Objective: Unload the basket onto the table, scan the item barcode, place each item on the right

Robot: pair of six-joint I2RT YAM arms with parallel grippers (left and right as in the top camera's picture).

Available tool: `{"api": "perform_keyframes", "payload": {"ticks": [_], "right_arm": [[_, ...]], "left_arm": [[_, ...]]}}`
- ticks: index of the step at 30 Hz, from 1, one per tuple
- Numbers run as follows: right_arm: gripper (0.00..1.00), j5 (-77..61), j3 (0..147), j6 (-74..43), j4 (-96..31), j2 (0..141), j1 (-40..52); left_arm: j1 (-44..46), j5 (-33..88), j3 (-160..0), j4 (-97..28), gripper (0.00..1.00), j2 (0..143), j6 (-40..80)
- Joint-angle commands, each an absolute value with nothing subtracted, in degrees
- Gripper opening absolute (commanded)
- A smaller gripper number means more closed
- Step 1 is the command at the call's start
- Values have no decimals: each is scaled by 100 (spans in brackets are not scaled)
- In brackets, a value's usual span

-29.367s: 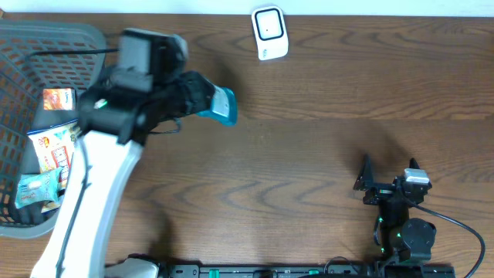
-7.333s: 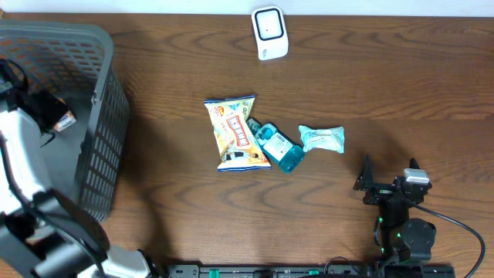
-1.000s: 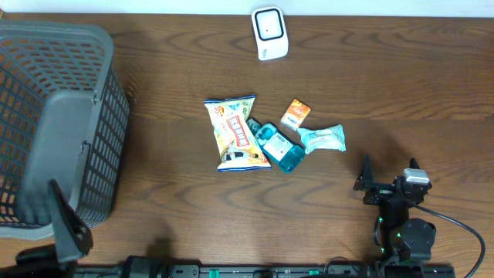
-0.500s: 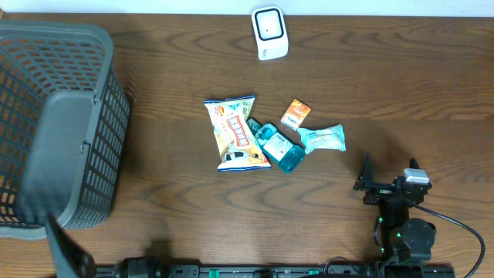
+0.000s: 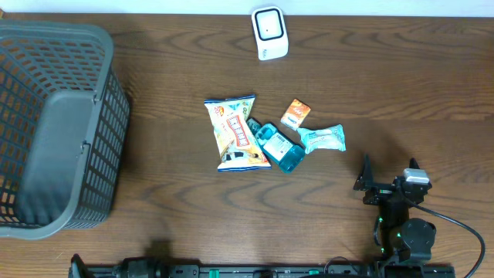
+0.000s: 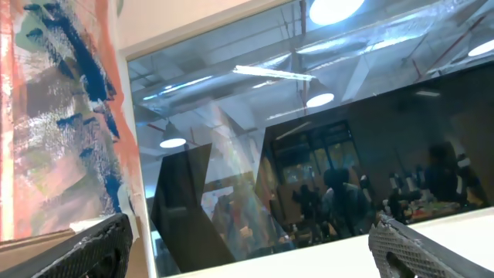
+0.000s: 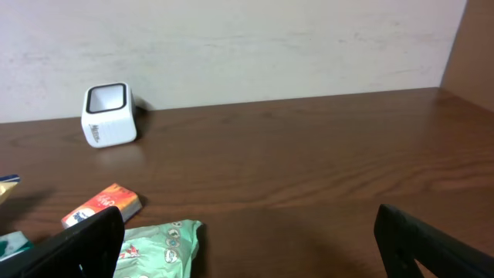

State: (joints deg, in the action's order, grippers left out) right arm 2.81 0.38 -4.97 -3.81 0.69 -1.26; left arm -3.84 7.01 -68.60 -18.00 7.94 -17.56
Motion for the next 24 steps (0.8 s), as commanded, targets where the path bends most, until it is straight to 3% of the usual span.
{"api": "perform_keyframes", "payload": {"ticks": [1,8,12,16,20,24], "right_arm": [[99,309,30,-508,-403,38,-71],[99,309,30,-508,-395,38,-71],[99,189,32,-513,-362,38,-71],[99,95,32,-578,-403,38,-71],[99,-1474,32,-1109,30,38,-71],[99,-3269,36,-1529,1990,38,-71]], "left_arm": [[-508,777,-6847,-1702,98,753,-1662],[-1002,1173,-6818,-1601,98,432,-1658],[-864,2744,-6702,-1601,98,23,-1656],[-620,3387,-6650,-1599,98,19,-1662],[-528,3385,-6536,-1549,98,19,-1686],[-532,3385,-6510,-1527,98,19,-1684]]}}
